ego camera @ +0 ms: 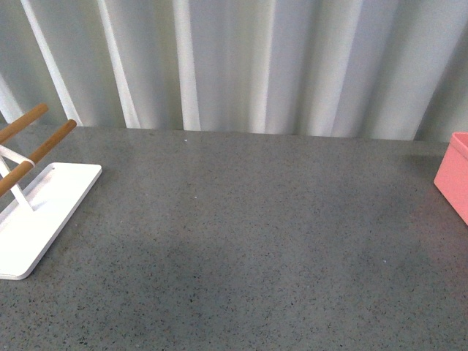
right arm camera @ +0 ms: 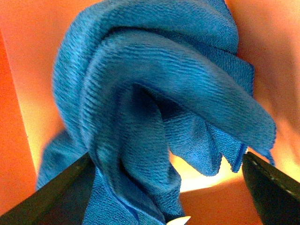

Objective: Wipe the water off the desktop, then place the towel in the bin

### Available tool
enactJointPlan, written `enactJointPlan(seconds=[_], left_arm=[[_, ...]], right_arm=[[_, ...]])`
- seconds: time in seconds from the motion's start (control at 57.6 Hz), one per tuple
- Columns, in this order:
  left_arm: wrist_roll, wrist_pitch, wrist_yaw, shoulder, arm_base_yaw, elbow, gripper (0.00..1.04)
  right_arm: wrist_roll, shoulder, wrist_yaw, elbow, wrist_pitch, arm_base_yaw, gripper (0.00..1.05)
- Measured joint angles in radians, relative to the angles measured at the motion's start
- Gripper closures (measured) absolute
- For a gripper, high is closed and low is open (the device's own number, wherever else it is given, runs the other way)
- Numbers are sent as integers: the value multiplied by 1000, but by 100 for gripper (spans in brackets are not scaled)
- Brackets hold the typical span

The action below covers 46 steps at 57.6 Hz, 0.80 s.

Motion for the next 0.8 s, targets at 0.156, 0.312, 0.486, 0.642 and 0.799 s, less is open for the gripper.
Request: enactJointPlan(seconds=[0.156, 0.312, 0.486, 0.642, 0.799], left_arm=[[0, 0, 0, 0, 0, 0, 7], [0, 0, 0, 0, 0, 0, 7], [0, 0, 0, 0, 0, 0, 7], [0, 0, 0, 0, 0, 0, 7], [0, 0, 0, 0, 0, 0, 7]], right_arm=[[9, -60, -16, 5, 21, 26, 7], [11, -259, -45, -39, 157, 107, 7], [-18, -537, -150, -225, 276, 236, 7], [-44, -732, -182, -415, 332, 353, 7], [-58, -862, -162, -610, 376, 447, 7]])
